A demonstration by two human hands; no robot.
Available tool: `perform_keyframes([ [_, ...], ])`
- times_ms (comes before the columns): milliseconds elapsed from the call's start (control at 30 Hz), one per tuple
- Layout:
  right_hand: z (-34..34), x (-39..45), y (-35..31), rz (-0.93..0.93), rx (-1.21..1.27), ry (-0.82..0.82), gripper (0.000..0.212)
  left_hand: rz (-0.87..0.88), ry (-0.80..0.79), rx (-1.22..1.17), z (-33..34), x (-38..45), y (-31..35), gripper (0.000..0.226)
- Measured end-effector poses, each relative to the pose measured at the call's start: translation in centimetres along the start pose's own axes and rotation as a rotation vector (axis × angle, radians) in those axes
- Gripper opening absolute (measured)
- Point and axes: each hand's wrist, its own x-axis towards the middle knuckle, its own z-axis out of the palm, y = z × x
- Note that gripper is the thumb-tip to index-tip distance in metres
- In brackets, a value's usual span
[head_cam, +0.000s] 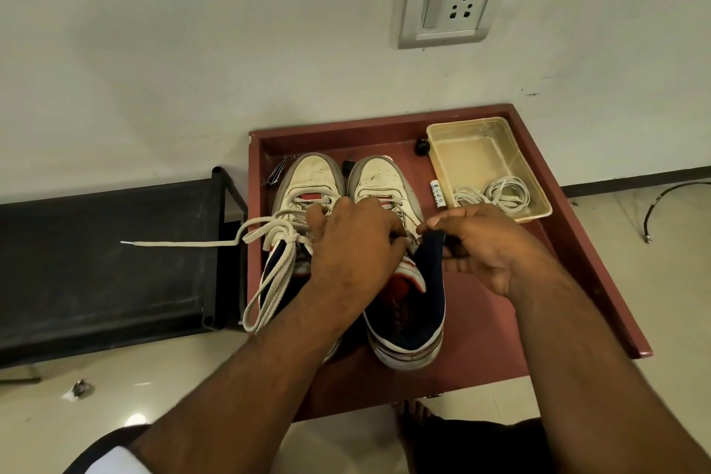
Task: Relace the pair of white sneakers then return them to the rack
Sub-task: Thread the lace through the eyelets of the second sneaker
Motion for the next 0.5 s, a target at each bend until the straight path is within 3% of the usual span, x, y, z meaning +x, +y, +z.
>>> perform_keyframes([
  [100,0.1,-0.2,0.1,-0.041,-0.117,-0.009,0.022,0.026,0.029,0.047,0.1,-0.2,0.0,0.023],
  [200,0.0,-0.3,0.6,-0.115,-0.239,0.089,0.021,0.057,0.009,0.057,-0.1,-0.3,-0.1,0.040],
  [300,-2.4,-0.6,1.0,-0.288,-0.194,0.484,0.021,0.059,-0.045,0.070,-0.4,-0.2,-0.3,0.034],
  [367,-5.2,-1.8,0.6,-0.402,0.302,0.662,0.018,0.045,-0.052,0.062,-0.5,-0.2,-0.3,0.031],
  [433,-6.9,-3.0,0.0,-0.465,0.981,0.442,0.015,0.042,-0.042,0.057,-0.4,-0.2,-0.2,0.031],
  [467,-6.9,-3.3,0.0,-0.468,1.173,0.310,0.012,0.042,-0.041,0.060,-0.4,-0.2,-0.2,0.031],
  [500,-6.4,-3.5,-0.1,-0.443,1.197,0.219,0.010,0.039,-0.041,0.061,-0.4,-0.2,-0.2,0.031],
])
